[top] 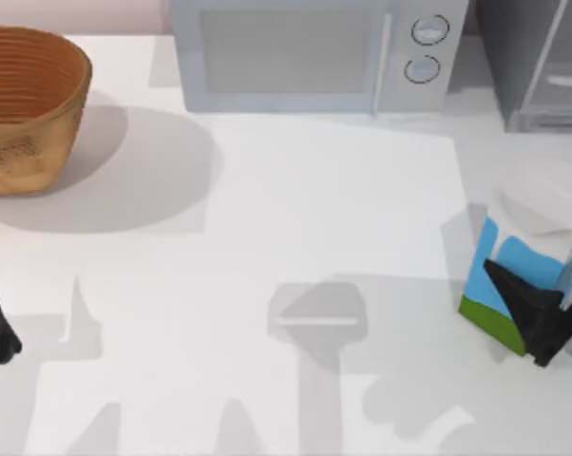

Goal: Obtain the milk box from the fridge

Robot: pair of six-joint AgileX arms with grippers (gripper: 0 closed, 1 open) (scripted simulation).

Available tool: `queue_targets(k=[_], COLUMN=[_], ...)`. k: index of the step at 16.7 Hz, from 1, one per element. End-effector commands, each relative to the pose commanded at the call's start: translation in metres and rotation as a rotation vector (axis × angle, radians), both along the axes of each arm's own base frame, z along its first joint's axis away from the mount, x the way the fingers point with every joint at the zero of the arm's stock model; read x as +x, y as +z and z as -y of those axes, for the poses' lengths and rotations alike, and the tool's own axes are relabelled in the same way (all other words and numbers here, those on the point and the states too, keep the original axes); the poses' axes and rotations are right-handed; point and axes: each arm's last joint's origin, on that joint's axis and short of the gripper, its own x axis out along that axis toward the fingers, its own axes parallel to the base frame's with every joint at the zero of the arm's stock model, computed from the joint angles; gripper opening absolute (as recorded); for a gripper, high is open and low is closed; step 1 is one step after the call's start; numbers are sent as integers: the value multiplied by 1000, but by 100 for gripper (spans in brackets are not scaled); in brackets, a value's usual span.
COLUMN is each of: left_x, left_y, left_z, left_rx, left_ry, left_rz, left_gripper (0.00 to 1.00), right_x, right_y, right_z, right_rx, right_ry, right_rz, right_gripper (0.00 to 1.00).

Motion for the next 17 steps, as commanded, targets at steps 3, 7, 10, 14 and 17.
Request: queue_targets(k=[3, 7, 10, 14, 17], left_x=[0, 0, 0, 0, 0], left_y=[0, 0, 0, 0, 0], left_z=[0, 0, 0, 0, 0], left_rx=[0, 0, 0, 0, 0], left_ry=[0, 0, 0, 0, 0], left_rz=[0, 0, 0, 0, 0], left_gripper=[100, 100, 100, 100, 100], right_x=[0, 0, 0, 0, 0], right_y=[0, 0, 0, 0, 0], right_z=[0, 0, 0, 0, 0], right_rx=[0, 0, 0, 0, 0], right_ry=[0, 0, 0, 0, 0], right_rz=[0, 0, 0, 0, 0], right_gripper=[15, 45, 68, 98, 100])
